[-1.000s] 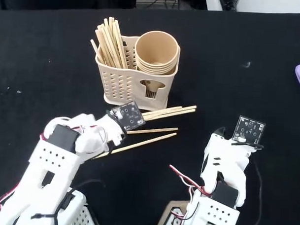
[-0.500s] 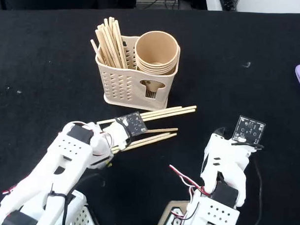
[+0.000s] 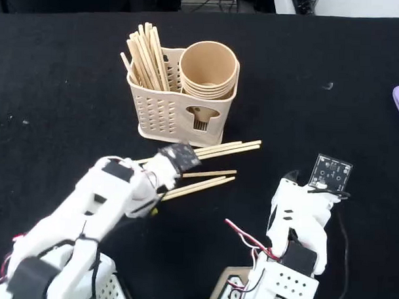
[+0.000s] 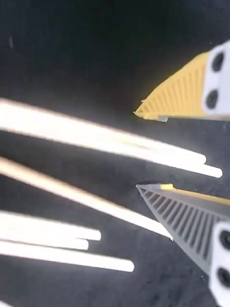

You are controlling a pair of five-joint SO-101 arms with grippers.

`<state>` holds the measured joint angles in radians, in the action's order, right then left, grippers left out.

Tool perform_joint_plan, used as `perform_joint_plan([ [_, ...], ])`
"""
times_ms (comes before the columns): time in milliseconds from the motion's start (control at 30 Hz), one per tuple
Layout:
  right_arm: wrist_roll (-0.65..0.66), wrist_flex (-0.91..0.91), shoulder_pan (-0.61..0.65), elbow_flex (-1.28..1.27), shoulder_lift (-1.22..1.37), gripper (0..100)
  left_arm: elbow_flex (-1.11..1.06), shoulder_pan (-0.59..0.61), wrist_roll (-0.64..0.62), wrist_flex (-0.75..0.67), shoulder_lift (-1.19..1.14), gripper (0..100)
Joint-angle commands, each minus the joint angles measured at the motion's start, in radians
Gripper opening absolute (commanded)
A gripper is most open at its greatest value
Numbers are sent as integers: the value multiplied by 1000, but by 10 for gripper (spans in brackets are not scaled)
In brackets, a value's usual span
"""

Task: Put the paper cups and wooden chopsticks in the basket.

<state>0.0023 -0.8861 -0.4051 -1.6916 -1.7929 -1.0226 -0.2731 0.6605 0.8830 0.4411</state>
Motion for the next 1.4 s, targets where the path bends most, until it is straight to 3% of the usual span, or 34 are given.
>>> perform_joint_plan([
  [0, -3, -2, 11, 4, -22, 145, 99, 21, -6, 29, -109, 217],
  [300, -3, -2, 11, 4, -22, 145, 219, -16, -8, 81, -307, 212],
  [367, -3, -2, 11, 4, -22, 145, 232, -18, -11, 87, -308, 178],
  [467, -3, -2, 11, 4, -22, 145, 229, -18, -11, 89, -305, 32],
  [667, -3, 0, 11, 4, -22, 145, 219, -18, -6, 166, -301, 33],
  [1133, -3, 2, 11, 4, -22, 145, 274, -7, 100, 577, 169, 30],
  [1267, -3, 2, 11, 4, -22, 145, 239, -15, 107, 591, 227, 30],
  [1367, -3, 2, 11, 4, -22, 145, 147, -36, 104, 502, 219, 30],
])
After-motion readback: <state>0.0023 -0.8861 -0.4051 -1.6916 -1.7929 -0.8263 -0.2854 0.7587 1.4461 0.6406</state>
